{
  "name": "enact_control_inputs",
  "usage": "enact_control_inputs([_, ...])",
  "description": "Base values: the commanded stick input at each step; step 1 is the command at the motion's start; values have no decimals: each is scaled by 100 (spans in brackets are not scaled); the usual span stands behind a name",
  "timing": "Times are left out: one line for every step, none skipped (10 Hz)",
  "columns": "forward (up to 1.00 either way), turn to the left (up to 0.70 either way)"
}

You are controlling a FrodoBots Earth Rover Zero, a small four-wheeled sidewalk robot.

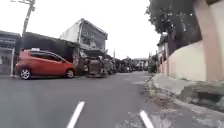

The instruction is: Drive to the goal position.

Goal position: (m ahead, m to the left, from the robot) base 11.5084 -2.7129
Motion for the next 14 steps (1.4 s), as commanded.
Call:
enact_control_inputs([85, 0])
enact_control_inputs([85, 0])
enact_control_inputs([85, 0])
enact_control_inputs([85, 0])
enact_control_inputs([85, 0])
enact_control_inputs([85, 0])
enact_control_inputs([85, 1])
enact_control_inputs([85, 1])
enact_control_inputs([85, 0])
enact_control_inputs([85, 0])
enact_control_inputs([85, -7])
enact_control_inputs([85, -34])
enact_control_inputs([85, -34])
enact_control_inputs([85, -34])
